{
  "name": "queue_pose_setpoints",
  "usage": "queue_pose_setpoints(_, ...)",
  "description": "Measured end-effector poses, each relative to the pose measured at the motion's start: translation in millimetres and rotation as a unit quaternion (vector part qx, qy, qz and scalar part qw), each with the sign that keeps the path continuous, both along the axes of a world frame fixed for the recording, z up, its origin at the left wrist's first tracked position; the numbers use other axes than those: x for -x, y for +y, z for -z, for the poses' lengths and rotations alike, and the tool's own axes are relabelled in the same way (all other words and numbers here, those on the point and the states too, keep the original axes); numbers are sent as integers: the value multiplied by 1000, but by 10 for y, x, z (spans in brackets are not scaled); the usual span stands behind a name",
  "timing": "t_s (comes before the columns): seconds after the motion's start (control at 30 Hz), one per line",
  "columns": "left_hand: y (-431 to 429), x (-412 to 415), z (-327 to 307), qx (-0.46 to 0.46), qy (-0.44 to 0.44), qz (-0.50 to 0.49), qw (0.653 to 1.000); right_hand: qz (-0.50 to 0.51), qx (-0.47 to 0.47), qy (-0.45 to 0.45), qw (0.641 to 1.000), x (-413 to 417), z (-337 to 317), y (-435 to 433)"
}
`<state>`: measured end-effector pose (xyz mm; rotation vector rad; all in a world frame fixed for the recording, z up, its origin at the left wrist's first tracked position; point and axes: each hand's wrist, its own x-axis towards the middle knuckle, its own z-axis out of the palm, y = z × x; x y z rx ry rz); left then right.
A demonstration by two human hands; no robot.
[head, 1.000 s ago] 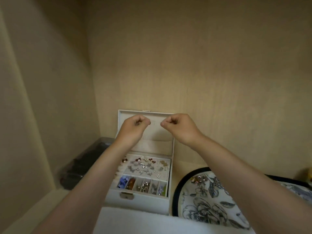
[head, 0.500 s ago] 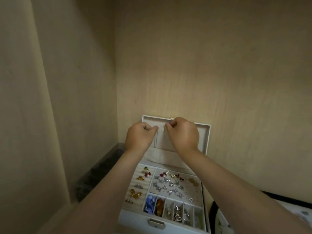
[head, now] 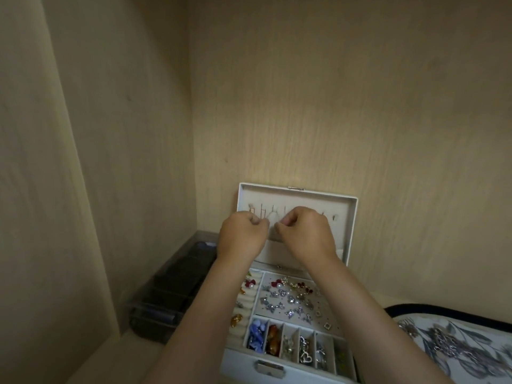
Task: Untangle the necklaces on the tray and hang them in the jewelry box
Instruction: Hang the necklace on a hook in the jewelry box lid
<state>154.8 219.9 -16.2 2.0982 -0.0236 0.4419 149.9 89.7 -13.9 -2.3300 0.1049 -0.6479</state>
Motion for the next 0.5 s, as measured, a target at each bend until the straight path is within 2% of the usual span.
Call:
queue_pose_setpoints(0.07, 7, 22, 28, 51, 19, 48, 997, -44, -14, 30, 998, 58, 79, 0)
queue_pose_setpoints(0.13, 12, 66, 60, 92, 40, 97, 990, -96, -68, 72, 990, 101, 151, 14)
queue_pose_setpoints(0.27, 21, 145, 95, 86, 20, 134, 987, -200, -214, 145, 945, 167, 195, 58)
queue_pose_setpoints(0.33, 51, 143, 77, 78, 22, 140, 987, -250, -231, 165, 926, 206, 173, 13)
queue_pose_setpoints(0.4, 95, 124, 70, 66, 23, 131, 989, -266, -192, 170, 929, 246, 155, -62)
queue_pose_setpoints(0.5, 117, 112, 87, 37, 26, 118, 992, -220, -28, 142, 965, 235, 117, -204)
